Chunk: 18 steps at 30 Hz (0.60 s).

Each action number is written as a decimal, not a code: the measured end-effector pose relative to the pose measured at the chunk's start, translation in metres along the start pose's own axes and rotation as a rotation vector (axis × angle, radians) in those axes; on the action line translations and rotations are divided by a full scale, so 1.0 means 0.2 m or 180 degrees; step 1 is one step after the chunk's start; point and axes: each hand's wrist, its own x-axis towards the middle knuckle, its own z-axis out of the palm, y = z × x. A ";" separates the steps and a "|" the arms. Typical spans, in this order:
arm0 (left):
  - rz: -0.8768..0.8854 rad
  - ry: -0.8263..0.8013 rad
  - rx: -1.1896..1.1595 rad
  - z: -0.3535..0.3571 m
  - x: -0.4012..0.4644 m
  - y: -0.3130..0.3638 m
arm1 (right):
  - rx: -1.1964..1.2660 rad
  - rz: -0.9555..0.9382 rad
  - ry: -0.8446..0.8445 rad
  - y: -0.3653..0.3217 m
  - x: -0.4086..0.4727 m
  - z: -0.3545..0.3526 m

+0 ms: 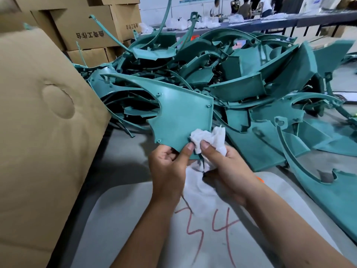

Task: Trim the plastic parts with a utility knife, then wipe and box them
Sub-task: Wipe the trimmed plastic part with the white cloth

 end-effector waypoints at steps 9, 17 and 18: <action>0.0187 -0.0760 0.0495 -0.03 0.04 0.05 | -0.0581 -0.0543 0.0266 0.01 0.04 -0.06; -0.0345 -0.1413 0.0940 -0.09 0.05 0.09 | 0.0641 -0.0563 0.0551 -0.06 0.06 -0.16; -0.0390 -0.1445 0.0906 -0.10 0.05 0.10 | 0.0549 -0.0625 0.0510 -0.07 0.06 -0.17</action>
